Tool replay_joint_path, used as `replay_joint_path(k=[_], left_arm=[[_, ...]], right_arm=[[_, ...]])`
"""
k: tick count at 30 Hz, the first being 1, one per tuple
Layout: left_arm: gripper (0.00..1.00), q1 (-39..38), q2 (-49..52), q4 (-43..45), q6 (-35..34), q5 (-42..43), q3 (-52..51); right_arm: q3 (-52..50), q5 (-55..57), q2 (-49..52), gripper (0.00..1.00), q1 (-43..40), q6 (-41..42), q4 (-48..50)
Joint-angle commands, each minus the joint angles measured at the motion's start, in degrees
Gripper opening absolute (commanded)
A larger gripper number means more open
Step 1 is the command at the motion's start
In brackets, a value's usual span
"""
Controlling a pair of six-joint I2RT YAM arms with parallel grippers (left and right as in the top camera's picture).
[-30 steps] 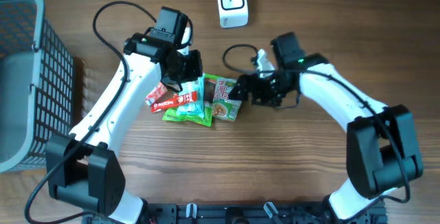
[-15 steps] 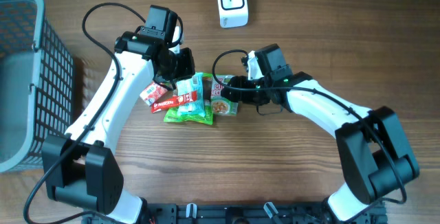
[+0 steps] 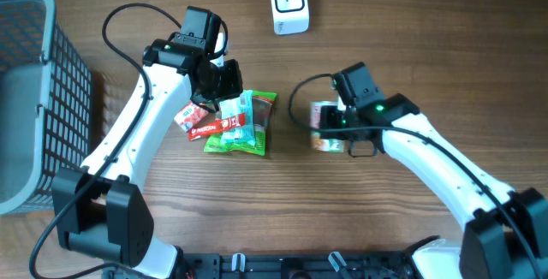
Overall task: Scan the item barcode
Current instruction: 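Grasp the cup noodles with the right gripper, then lift the cup noodles with the right gripper and pull rightward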
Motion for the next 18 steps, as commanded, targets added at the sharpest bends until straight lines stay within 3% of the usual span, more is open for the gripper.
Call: replay_joint_path(k=[1, 6, 11, 18], left_arm=[[0.25, 0.04, 0.09, 0.02, -0.11, 0.04, -0.02], [0.25, 0.04, 0.09, 0.02, -0.11, 0.04, -0.02], [0.27, 0.04, 0.09, 0.02, -0.09, 0.02, -0.02], [0.29, 0.04, 0.09, 0.0, -0.09, -0.39, -0.02]], right_arm=[[0.48, 15.5, -1.66, 0.59, 0.26, -0.52, -4.83], [0.37, 17.49, 0.76, 0.59, 1.29, -0.46, -7.26], [0.37, 13.16, 2.23, 0.75, 4.35, -0.15, -5.92], [1.81, 13.09, 1.99, 0.82, 4.37, -2.29, -6.51]])
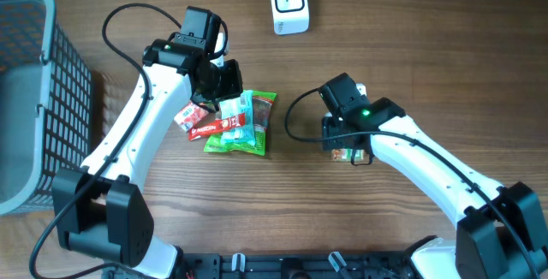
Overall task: Scan the item barcode
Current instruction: 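Lift the cup noodles with the right gripper and pull rightward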
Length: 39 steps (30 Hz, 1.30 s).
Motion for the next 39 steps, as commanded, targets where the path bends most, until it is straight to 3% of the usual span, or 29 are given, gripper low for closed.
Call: replay_joint_path(k=[1, 5, 9, 10, 12, 16, 24, 28, 37, 39], left_arm=[[0.3, 0.04, 0.09, 0.02, -0.09, -0.46, -0.02], [0.32, 0.04, 0.09, 0.0, -0.11, -1.46, -0.02], [0.39, 0.04, 0.09, 0.0, -0.09, -1.49, -0.02], [0.44, 0.04, 0.09, 0.0, -0.09, -1.49, -0.02], [0.66, 0.48, 0.09, 0.72, -0.11, -1.92, -0.02], [0.81, 5.29, 0.02, 2.64, -1.95, -1.86, 0.04], [0.84, 18.71, 0.02, 3.56, -2.69, -1.22, 0.04], [0.93, 19.26, 0.02, 2.97, -2.67, -1.44, 0.02], [0.97, 19.21, 0.02, 2.69, -2.67, -1.42, 0.02], [0.97, 19.21, 0.02, 2.71, -2.67, -1.44, 0.02]], right_arm=[[4.5, -0.55, 0.17, 0.84, -0.04, -2.1, -2.86], [12.22, -2.89, 0.02, 0.93, -2.38, -3.65, -10.25], [14.03, -16.65, 0.11, 1.0, -10.88, -10.64, -12.26], [13.77, -21.51, 0.26, 1.0, -14.19, -12.61, -12.41], [11.19, -32.39, 0.26, 1.0, -22.51, -17.49, -12.02], [5.57, -32.79, 0.26, 1.0, -26.27, -17.92, -9.64], [-4.68, -38.71, 0.31, 0.98, -24.46, -17.66, 4.22], [-7.48, -42.16, 0.31, 0.96, -24.46, -17.88, 9.46], [-11.34, -43.56, 0.37, 0.95, -24.46, -17.46, 15.26], [-11.87, -47.58, 0.35, 0.84, -24.46, -16.7, 15.58]])
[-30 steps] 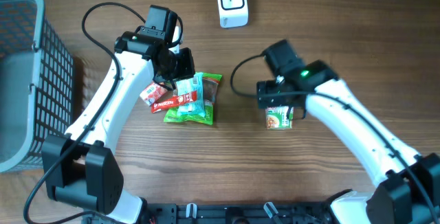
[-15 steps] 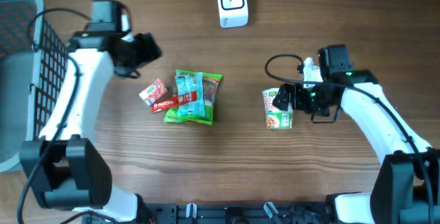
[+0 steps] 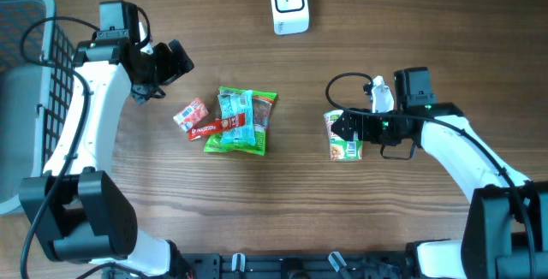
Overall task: Scan the item barcode
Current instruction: 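Lift the cup noodles with the right gripper and pull rightward, then raise the cup noodles up to the white barcode scanner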
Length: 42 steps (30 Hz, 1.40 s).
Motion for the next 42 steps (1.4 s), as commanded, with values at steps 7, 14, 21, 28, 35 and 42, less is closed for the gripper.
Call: replay_joint_path(k=[7, 14, 21, 28, 35, 42], left_arm=[[0.98, 0.09, 0.02, -0.09, -0.35, -0.13, 0.0], [0.98, 0.09, 0.04, -0.09, -0.35, -0.13, 0.0], [0.98, 0.09, 0.04, -0.11, -0.33, -0.13, 0.0], [0.98, 0.09, 0.04, -0.11, -0.35, -0.11, 0.0], [0.98, 0.09, 0.04, -0.57, -0.35, -0.13, 0.0], [1.0, 0.11, 0.04, -0.55, -0.35, -0.13, 0.0]], right_arm=[[-1.33, -6.64, -1.88, 0.81, 0.13, 0.35, 0.7], [-1.33, 2.14, -2.25, 0.83, 2.73, 1.68, 0.85], [-1.36, 12.07, -2.27, 0.84, 10.38, 13.07, 3.98], [-1.33, 12.04, -2.27, 0.91, 10.95, 12.26, 6.27], [-1.62, 12.04, -2.14, 0.85, 10.95, 12.33, 6.38], [0.15, 9.44, -5.14, 0.72, 10.4, 13.68, 7.26]])
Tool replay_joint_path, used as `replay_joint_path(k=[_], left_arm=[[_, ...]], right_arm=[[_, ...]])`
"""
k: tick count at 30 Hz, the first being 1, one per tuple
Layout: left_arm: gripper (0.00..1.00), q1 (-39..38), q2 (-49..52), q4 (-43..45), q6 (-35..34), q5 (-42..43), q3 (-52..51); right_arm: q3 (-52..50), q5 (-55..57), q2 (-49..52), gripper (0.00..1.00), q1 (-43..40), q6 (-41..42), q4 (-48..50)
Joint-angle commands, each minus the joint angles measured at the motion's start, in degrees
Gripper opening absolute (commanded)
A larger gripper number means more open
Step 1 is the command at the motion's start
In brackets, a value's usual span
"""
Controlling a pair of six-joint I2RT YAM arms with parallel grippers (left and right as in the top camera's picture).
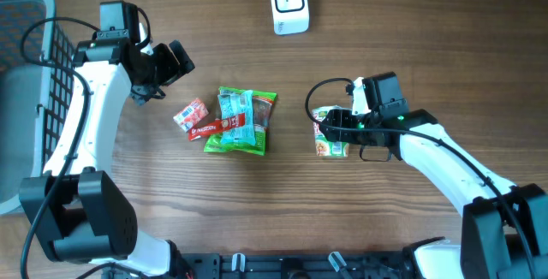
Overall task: Scan the item barcode
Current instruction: 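Raise the cup noodles up to the white barcode scanner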
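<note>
A small green-and-white packet (329, 139) lies on the wood table right of centre. My right gripper (332, 123) sits over its upper edge, fingers closed on it and partly hiding it. The white barcode scanner (288, 3) stands at the far edge of the table, well above the packet. My left gripper (171, 59) hangs open and empty at the upper left, apart from the snack pile.
A green snack bag (241, 125) with a red bar across it and small red packets (192, 116) lie left of centre. A grey mesh basket (30, 99) fills the left edge. The right arm's cable (318, 91) loops above the packet.
The right gripper and the small packet now sit a little further left, and the wrist has come in from the right. The left arm, the snack pile and the scanner are unchanged.
First my left gripper was down on the snack pile and my right gripper was on the small packet. The right gripper then sat slightly further right with it. Later the left arm was up near the basket, empty, leaving the pile. Now the packet is back further left.
</note>
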Motion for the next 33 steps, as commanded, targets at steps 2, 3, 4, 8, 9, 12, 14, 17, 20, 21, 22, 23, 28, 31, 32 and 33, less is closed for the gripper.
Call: replay_joint_path(k=[2, 3, 4, 8, 9, 12, 14, 17, 20, 21, 22, 23, 28, 31, 32, 33], left_arm=[[1.0, 0.09, 0.04, -0.04, -0.35, -0.13, 0.0], [1.0, 0.09, 0.04, -0.07, -0.35, -0.13, 0.0], [1.0, 0.11, 0.04, -0.07, -0.35, -0.11, 0.0], [1.0, 0.09, 0.04, -0.04, -0.37, -0.11, 0.0], [1.0, 0.11, 0.04, -0.07, -0.37, -0.13, 0.0], [1.0, 0.11, 0.04, -0.02, -0.37, -0.11, 0.0], [1.0, 0.11, 0.04, -0.02, -0.35, -0.13, 0.0], [1.0, 0.11, 0.04, -0.04, -0.35, -0.13, 0.0], [1.0, 0.11, 0.04, -0.02, -0.35, -0.13, 0.0], [1.0, 0.11, 0.04, -0.02, -0.35, -0.13, 0.0], [1.0, 0.11, 0.04, -0.02, -0.35, -0.13, 0.0], [1.0, 0.11, 0.04, -0.02, -0.35, -0.13, 0.0], [1.0, 0.11, 0.04, -0.02, -0.35, -0.13, 0.0], [1.0, 0.11, 0.04, -0.02, -0.35, -0.13, 0.0], [1.0, 0.11, 0.04, -0.02, -0.35, -0.13, 0.0], [1.0, 0.11, 0.04, -0.02, -0.35, -0.13, 0.0]], right_arm=[[1.16, -1.55, -5.29, 0.72, -0.31, 4.04, -0.33], [1.16, -1.55, -6.27, 0.72, -0.31, 5.68, -0.5], [1.16, -1.6, -7.39, 0.72, -0.31, 7.5, -0.59], [1.16, -1.62, -12.26, 0.68, -0.28, 18.75, -0.94], [1.16, -2.23, -13.51, 0.69, -0.24, 21.05, -1.03], [1.16, -3.06, -15.3, 0.73, -0.04, 28.2, -0.94], [1.16, -3.37, -15.52, 0.7, 0.39, 33.99, -0.98], [1.14, -2.73, -15.5, 0.68, 2.82, 43.85, -0.66], [1.14, 0.33, -15.5, 0.68, 5.35, 48.76, -0.07], [1.14, 2.23, -15.5, 0.68, 6.54, 50.12, 0.07], [1.14, 4.52, -15.5, 0.68, 7.96, 51.21, 0.37], [1.14, 5.75, -15.5, 0.68, 8.81, 51.23, 0.79], [1.14, 12.5, -15.5, 0.61, 11.93, 44.22, 4.04], [1.18, 13.53, -15.5, 0.56, 11.91, 40.37, 4.9], [1.29, 13.55, -15.5, 0.55, 11.91, 39.21, 5.29], [1.62, 13.79, -15.5, 0.54, 11.91, 37.81, 5.35]])
